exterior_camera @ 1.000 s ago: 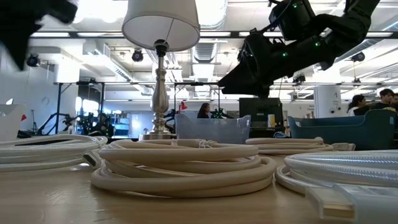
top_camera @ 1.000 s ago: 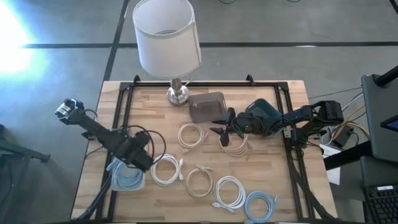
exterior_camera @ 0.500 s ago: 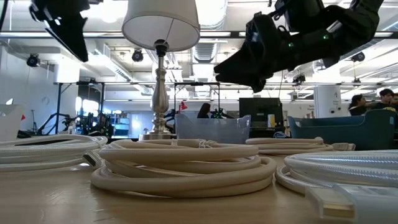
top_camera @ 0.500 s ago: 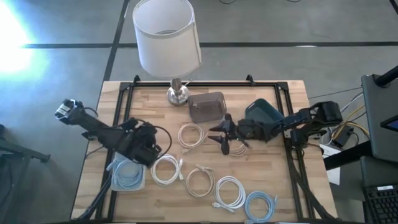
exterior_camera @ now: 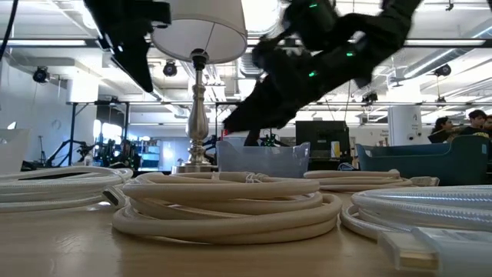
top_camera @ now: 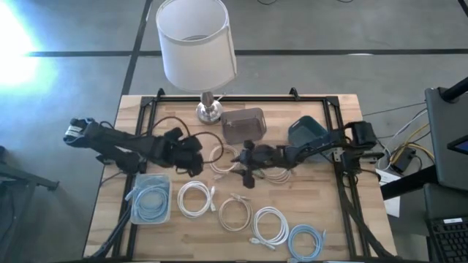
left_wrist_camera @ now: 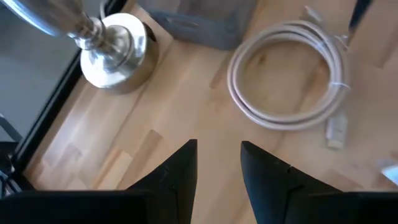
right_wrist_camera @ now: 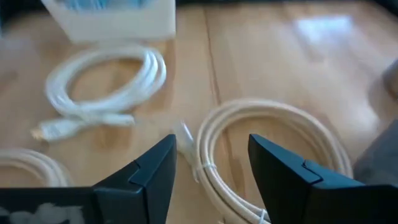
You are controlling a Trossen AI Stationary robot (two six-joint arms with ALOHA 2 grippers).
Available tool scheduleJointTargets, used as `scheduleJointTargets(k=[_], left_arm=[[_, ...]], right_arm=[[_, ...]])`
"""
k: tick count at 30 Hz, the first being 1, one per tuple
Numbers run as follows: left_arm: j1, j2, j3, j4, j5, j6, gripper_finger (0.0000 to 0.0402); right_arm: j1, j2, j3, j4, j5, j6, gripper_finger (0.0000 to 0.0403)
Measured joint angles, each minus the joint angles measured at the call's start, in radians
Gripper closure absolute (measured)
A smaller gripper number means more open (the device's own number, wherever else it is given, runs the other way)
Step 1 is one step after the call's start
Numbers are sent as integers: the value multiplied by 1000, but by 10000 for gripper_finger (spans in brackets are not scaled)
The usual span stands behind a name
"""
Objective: Sort HDMI cables
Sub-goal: Put the top left light brown HDMI cable into the black bin
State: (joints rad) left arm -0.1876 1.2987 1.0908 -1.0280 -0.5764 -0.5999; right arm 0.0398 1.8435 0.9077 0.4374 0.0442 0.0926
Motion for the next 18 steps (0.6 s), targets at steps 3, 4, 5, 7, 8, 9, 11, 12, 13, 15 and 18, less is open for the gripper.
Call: scheduleJointTargets(k=[3,4,5,7,8,9,11,12,13,15,18], left_arm=[[41,-1,-1,12,-8,39,276],[52,-1,-1,14,-12,49,276],[62,-1,-1,15,-17,56,276],[79,-1,-1,17,-21,66,275],[85,-1,-1,18,-22,66,275],[91,-1,-1,18,-24,66,276],[98,-1,-1,20,-25,66,276],[101,-1,-3,22,-25,66,275],[102,-1,-4,22,-25,67,275],[102,-1,-9,24,-28,74,276],[103,-1,-20,26,-34,77,275]], right_arm=[[0,59,97,-169,0,-26,196],[0,82,130,-210,1,-36,194],[0,103,161,-251,1,-44,193],[0,146,219,-331,3,-54,192],[0,169,250,-364,4,-62,193],[-1,189,276,-402,6,-73,193],[-1,229,328,-473,8,-92,194],[-1,247,353,-500,9,-100,195],[-1,261,374,-528,8,-100,197],[-1,290,418,-574,7,-97,201],[0,317,468,-641,6,-98,215]])
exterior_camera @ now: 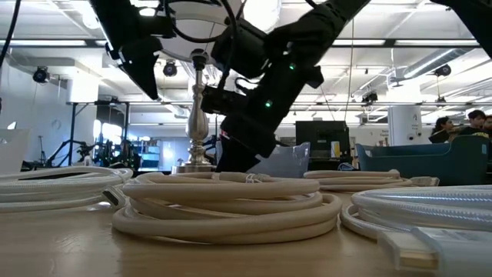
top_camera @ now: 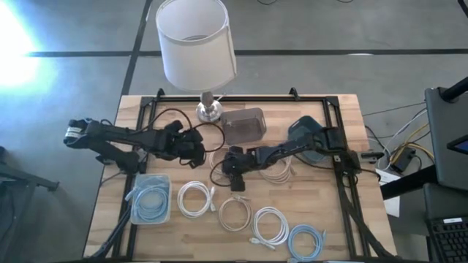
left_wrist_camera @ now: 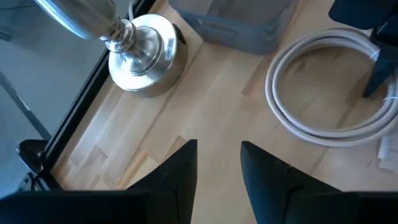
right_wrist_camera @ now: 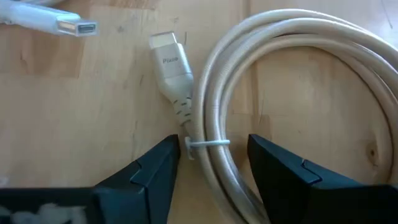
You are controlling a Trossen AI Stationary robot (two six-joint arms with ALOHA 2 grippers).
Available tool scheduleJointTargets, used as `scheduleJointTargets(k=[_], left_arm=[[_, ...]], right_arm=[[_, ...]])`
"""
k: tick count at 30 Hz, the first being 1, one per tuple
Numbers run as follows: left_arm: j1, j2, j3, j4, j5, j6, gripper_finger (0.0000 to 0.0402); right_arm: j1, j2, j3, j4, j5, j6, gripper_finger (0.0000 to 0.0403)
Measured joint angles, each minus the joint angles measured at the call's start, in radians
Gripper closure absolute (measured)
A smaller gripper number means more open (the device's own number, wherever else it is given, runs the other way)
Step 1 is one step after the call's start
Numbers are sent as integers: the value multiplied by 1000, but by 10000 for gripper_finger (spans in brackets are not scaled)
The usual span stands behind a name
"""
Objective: Sort HDMI cables
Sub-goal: Put the top left light brown HDMI cable into the black bin
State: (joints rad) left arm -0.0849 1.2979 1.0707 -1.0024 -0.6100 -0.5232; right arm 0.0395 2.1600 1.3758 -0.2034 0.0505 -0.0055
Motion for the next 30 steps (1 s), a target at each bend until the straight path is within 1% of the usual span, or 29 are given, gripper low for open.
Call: scheduleJointTargets(k=[4,10,12,16,19,20,22,26,30], left_arm=[[3,0,-23,1,-36,1,276],[17,0,-60,1,-67,1,275],[21,1,-66,0,-67,0,275],[25,1,-69,8,-72,-16,275],[26,1,-70,16,-73,-21,275],[26,1,-71,24,-74,-20,276],[26,1,-72,30,-73,-20,275],[26,1,-76,38,-73,-20,275],[26,1,-77,44,-73,-19,275]], right_arm=[[5,4,14,-25,-2,-13,255],[11,-18,9,-34,-1,-12,342],[17,-30,7,-56,3,-9,362],[39,-70,4,-109,8,-28,364],[57,-121,4,-138,12,-4,364],[62,-139,4,-151,27,1,364],[71,-173,2,-188,91,1,364],[79,-246,0,-250,261,-5,360],[74,-301,-5,-251,426,-34,357]])
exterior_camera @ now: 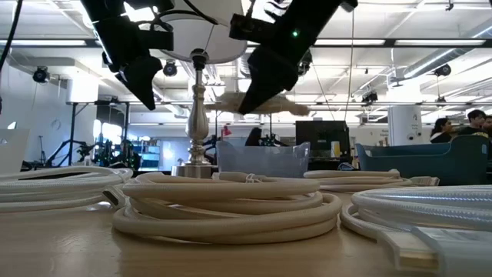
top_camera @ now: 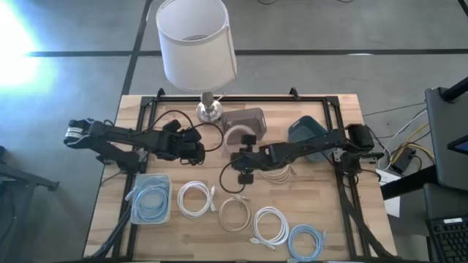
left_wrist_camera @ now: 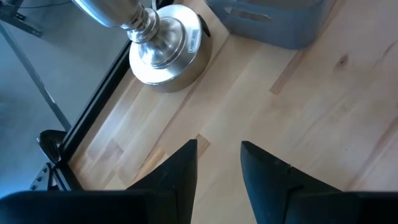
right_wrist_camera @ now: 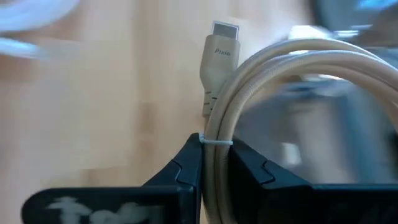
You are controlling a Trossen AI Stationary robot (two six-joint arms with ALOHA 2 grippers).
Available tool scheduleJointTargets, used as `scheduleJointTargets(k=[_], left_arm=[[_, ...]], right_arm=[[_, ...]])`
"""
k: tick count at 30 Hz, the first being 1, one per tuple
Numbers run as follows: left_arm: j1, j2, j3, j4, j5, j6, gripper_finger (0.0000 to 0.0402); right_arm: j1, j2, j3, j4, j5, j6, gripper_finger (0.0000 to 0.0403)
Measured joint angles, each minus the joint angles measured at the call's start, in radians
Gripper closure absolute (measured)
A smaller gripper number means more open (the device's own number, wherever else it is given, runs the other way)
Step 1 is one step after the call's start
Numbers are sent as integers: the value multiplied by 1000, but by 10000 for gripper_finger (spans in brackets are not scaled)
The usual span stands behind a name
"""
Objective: Sort HDMI cables
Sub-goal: Put the top left light brown HDMI cable into the black bin
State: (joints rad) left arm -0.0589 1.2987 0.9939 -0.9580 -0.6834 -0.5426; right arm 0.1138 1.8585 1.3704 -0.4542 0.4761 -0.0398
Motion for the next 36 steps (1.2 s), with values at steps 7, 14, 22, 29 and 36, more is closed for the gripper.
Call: scheduleJointTargets(k=[7,14,22,29,36], left_arm=[[0,0,0,9,0,0,275],[0,0,0,16,1,0,275],[1,0,0,17,1,0,275],[1,0,0,25,1,1,275],[5,0,0,24,6,1,275]], right_arm=[[-92,7,-7,54,161,-50,358],[-221,76,-50,252,130,-87,356],[-289,178,-51,290,115,-126,351],[-316,233,-42,329,131,-150,319],[-321,229,-32,324,126,-148,281]])
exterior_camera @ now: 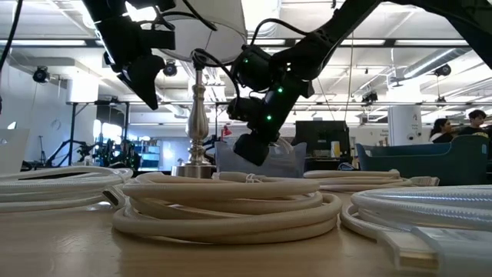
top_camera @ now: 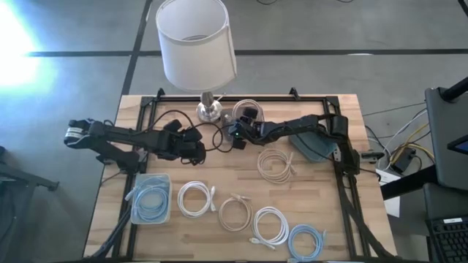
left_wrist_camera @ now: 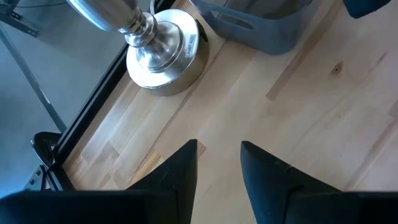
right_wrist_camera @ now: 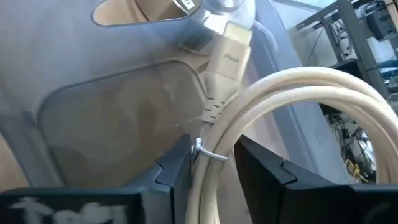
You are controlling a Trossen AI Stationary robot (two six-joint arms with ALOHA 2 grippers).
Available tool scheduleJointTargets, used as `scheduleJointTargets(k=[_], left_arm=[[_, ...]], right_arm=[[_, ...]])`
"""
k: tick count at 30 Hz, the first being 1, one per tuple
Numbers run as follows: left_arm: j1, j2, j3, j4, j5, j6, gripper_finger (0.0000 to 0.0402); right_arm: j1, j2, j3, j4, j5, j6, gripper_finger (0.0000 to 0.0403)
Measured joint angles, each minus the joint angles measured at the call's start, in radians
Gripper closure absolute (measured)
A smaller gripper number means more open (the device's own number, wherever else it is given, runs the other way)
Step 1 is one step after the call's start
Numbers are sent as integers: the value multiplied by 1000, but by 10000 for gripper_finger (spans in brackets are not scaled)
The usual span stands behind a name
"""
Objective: Sort HDMI cables
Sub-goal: Put the top left light brown HDMI cable into the black bin, then put the top light brown HDMI cable into the black bin
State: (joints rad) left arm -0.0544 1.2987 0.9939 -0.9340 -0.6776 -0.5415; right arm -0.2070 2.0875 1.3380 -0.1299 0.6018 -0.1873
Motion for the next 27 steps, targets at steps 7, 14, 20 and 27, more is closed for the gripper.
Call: scheduleJointTargets(k=[7,14,20,27], left_arm=[[0,0,0,0,2,0,275],[0,0,0,0,1,0,275],[0,0,0,9,1,0,275],[0,0,0,26,-3,0,276]], right_arm=[[27,-31,0,-15,-11,23,254],[81,-110,0,-99,-11,85,241],[144,-236,-1,-368,-10,294,246],[236,-358,-74,-581,-174,559,257]])
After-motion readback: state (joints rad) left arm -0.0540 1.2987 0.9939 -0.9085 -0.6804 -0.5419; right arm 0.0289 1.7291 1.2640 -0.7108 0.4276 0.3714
